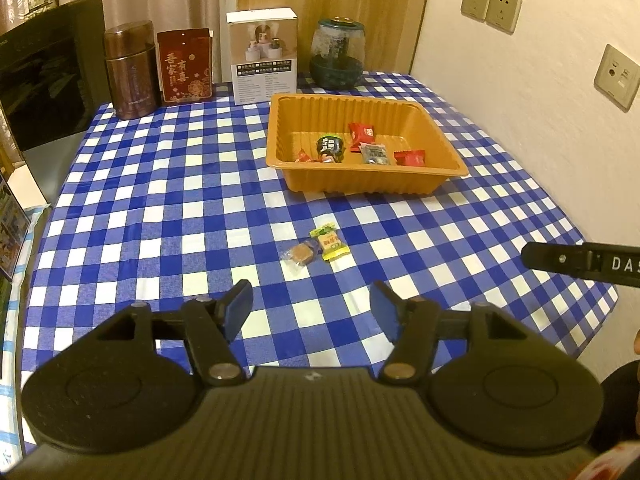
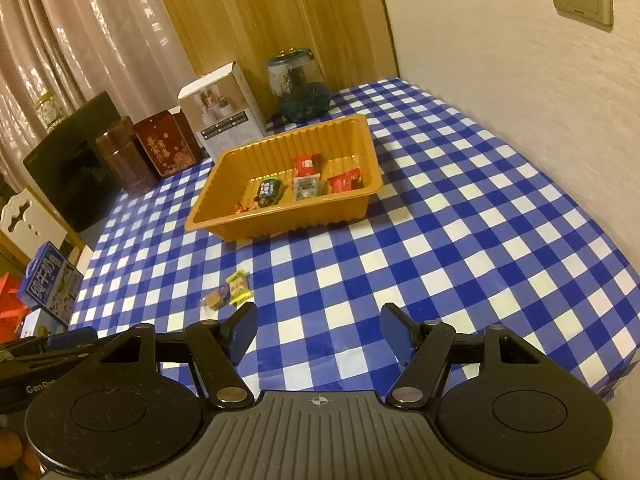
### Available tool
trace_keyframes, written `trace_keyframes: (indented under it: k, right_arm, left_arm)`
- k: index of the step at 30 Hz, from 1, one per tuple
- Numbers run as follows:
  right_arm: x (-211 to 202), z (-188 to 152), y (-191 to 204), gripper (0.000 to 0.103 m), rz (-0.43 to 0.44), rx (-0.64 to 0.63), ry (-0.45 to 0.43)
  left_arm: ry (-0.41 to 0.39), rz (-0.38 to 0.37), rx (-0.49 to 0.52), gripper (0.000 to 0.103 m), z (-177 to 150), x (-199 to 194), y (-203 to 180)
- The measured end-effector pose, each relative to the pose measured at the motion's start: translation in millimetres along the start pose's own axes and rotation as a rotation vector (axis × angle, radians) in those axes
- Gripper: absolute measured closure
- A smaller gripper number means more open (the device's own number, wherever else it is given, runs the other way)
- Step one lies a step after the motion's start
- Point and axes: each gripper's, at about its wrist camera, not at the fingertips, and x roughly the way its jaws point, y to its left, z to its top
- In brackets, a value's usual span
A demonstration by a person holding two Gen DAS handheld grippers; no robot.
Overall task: Organize snacks
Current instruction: 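Withdraw both open tools toward the last two snacks on the cloth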
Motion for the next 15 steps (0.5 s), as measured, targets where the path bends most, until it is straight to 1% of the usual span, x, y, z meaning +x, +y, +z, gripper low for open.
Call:
trace_keyframes:
  k: [7,15]
  right_arm:
    - [5,-1,-1,0.035,-0.003,-0.018,0.016]
    - [24,-5,7,0.035,-0.002,-0.066,0.042]
  left_arm:
    - [0.015,-0.010,0.026,0.041,-3,8,4]
    - [0.035,-0.026,0.086,0.042,-8,30,13]
